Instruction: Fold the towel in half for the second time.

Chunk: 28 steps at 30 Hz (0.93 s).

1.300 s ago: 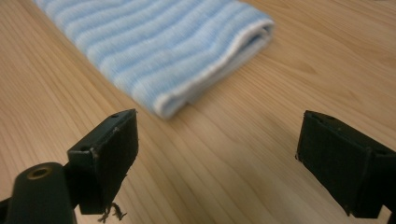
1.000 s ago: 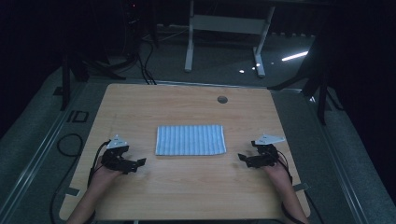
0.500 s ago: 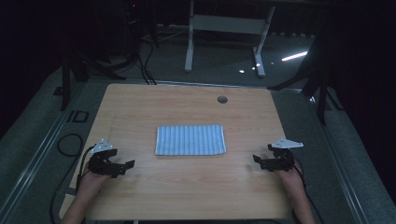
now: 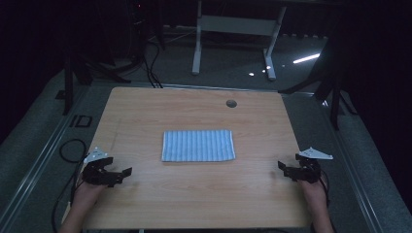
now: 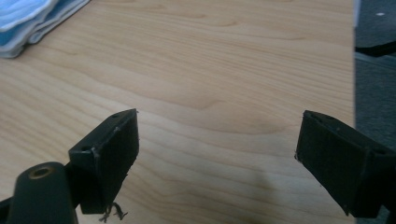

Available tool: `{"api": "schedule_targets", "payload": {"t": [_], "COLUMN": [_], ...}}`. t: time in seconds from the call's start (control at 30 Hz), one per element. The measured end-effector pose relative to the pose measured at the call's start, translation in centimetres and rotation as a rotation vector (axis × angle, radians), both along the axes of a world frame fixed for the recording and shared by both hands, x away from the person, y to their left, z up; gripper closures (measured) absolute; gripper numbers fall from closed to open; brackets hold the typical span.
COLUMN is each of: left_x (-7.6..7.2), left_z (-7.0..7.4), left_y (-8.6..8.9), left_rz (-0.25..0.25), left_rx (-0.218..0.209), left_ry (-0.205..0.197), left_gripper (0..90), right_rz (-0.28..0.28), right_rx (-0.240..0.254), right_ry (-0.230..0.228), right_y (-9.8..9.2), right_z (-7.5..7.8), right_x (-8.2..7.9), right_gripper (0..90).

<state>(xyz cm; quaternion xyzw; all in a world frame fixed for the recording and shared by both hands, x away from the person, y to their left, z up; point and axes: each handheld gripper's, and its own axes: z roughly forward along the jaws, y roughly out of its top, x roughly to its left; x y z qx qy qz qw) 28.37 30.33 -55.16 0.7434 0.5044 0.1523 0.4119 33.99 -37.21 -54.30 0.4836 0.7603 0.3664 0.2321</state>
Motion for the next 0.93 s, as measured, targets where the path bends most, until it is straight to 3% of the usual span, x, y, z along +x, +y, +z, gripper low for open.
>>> {"api": "schedule_targets", "payload": {"t": [0.33,0.5,0.67,0.93], "left_x": [-0.8,-1.0,-1.1,-1.2], "left_z": [-0.1,-0.1,-0.4,-0.6], "left_y": [1.7,1.7,1.2,1.0], "left_rz": [0.058,0.075,0.071,0.064], "left_rx": [-0.042,-0.022,0.013,0.026], "left_ry": [-0.025,-0.047,-0.044,-0.044], "left_gripper": [1.5,1.5,1.5,1.5], "right_rz": [-0.061,-0.087,-0.091,-0.083], "right_rx": [-0.032,-0.027,-0.026,-0.053], "right_ry": [-0.030,-0.052,-0.058,-0.057], "right_y": [0.0,-0.2,-0.3,0.0], "right_z": [-0.1,0.0,-0.1,-0.2], "right_x": [0.0,-0.1,-0.1,-0.1], "right_gripper": [12.8,12.8,12.8,12.9]}}
